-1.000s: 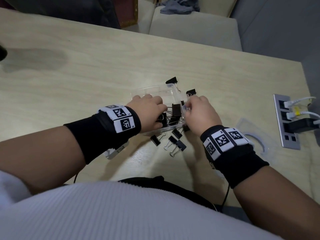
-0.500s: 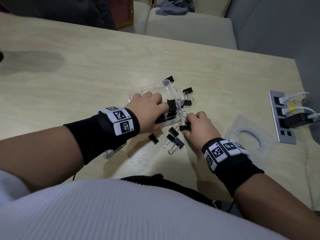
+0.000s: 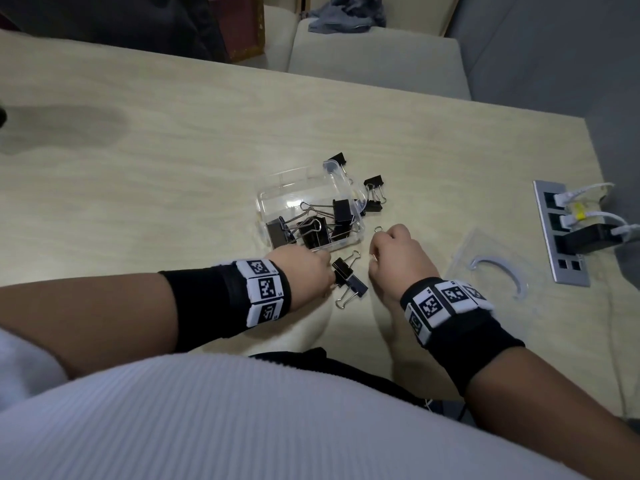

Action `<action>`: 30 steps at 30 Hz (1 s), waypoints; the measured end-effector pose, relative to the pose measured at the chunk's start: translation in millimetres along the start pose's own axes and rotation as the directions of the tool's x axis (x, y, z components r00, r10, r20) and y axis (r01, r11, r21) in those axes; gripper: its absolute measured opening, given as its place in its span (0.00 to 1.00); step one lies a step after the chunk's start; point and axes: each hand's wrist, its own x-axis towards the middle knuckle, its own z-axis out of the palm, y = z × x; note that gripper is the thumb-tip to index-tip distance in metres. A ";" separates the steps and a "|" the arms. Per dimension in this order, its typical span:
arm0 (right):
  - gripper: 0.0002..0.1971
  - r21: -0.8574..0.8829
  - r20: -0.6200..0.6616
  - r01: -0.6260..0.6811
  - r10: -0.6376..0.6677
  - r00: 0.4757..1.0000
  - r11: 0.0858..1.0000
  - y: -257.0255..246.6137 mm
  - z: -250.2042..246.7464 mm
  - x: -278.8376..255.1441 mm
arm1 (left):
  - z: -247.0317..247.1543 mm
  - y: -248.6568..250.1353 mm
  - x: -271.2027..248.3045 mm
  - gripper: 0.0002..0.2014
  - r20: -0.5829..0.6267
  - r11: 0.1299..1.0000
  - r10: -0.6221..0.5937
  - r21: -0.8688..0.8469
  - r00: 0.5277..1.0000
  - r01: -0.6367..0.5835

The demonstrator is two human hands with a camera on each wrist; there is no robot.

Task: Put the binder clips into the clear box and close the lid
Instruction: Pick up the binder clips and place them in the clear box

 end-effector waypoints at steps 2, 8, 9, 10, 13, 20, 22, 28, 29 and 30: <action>0.07 0.034 0.007 -0.024 0.024 1.000 0.999 0.2 -1.1 0.8 | -0.6 -0.7 0.1 0.16 -0.007 1.000 0.012 -0.001 1.000 -0.012; 0.05 0.170 -0.067 -0.075 0.088 0.994 0.983 1.7 -10.6 3.2 | -16.1 -2.1 -0.6 0.18 -0.044 0.979 0.002 -0.203 0.999 -0.011; 0.05 0.203 -0.101 -0.086 0.108 0.989 0.975 2.0 -14.4 4.6 | -19.6 -6.1 -0.5 0.18 -0.107 0.966 -0.017 -0.258 0.994 -0.012; 0.04 0.238 -0.134 -0.099 0.134 0.982 0.966 2.2 -19.3 6.1 | -23.0 -11.4 -0.5 0.18 -0.183 0.949 -0.044 -0.316 0.982 -0.016; 0.06 0.342 -0.205 -0.109 0.188 0.960 0.933 -1.4 -36.2 12.5 | -33.7 -34.9 1.6 0.15 -0.345 0.871 -0.190 -0.491 0.919 -0.004; 0.07 0.399 -0.237 0.154 -0.060 0.970 0.904 -39.7 -55.4 35.7 | -29.0 -103.4 14.1 0.11 -0.336 0.799 -0.473 -0.553 0.815 0.236; 0.07 0.360 -0.198 0.213 -0.149 0.969 0.908 -52.1 -57.2 45.0 | -23.0 -113.2 17.7 0.11 -0.298 0.805 -0.481 -0.522 0.824 0.282; 0.06 0.279 -0.218 0.305 -0.250 0.944 0.910 -68.8 -63.2 75.0 | -12.5 -119.0 24.8 0.17 -0.254 0.773 -0.530 -0.537 0.809 0.338; 0.07 0.284 -0.229 0.303 -0.242 0.943 0.910 -68.1 -64.5 79.1 | -12.4 -118.1 24.9 0.17 -0.259 0.766 -0.540 -0.545 0.801 0.341; 0.08 0.295 -0.235 0.297 -0.232 0.944 0.908 -66.8 -65.4 82.0 | -13.0 -116.5 24.5 0.17 -0.270 0.764 -0.545 -0.549 0.794 0.338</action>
